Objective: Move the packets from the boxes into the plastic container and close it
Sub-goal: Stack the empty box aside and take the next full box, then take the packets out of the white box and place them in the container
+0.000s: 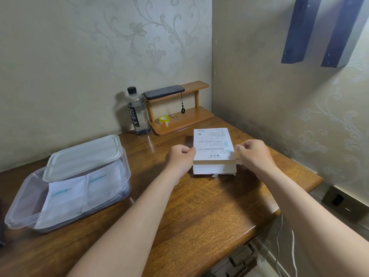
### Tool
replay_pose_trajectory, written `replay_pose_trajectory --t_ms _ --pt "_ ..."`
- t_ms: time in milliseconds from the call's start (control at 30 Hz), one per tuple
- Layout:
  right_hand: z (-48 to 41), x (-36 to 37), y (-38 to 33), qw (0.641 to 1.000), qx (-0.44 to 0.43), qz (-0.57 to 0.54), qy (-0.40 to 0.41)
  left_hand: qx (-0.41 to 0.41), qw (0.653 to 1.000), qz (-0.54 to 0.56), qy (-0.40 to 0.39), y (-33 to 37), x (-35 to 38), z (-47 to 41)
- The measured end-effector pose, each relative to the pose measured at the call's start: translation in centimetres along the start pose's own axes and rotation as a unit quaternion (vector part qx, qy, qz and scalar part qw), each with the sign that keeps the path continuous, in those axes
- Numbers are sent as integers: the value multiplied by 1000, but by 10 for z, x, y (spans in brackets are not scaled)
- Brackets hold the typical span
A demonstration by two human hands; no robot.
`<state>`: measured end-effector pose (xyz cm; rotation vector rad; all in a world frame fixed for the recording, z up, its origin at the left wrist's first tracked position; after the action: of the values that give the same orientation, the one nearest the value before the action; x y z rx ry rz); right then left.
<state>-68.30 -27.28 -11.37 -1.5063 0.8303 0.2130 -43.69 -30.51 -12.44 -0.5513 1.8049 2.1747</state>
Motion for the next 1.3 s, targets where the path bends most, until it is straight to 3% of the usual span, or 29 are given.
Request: replay_pose_trajectory --t_ms 167,333,567,833,1000,1167,1300 --pt "14 -19 -59 992 -98 53 54 28 999 13 17 15 -32 14" --pt "41 1 -140 980 -185 59 35 69 995 48 48 32 -92 42" --pt "103 80 -264 955 -290 9 -58 104 982 50 150 25 -228 92" --pt "219 213 -393 897 -399 16 -191 36 944 37 325 -71 -407 156" --pt "277 297 -430 872 -390 14 -294 -43 920 57 385 -150 -482 187" --pt "300 362 -435 842 -386 91 -365 -110 923 45 365 -200 -500 197" --pt "300 386 -428 841 -344 95 -407 -123 930 35 346 -214 -500 195"
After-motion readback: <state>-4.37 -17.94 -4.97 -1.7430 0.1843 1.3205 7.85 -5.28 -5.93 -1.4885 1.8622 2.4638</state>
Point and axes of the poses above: each hand's wrist, its own z-axis away from the middle knuckle, its own x-axis out of the palm, y = z × x, the point moved 9 cm from there along -z, towards the middle knuckle, and after that the axes turned 7 degrees about -x, right-handed, at the moved point
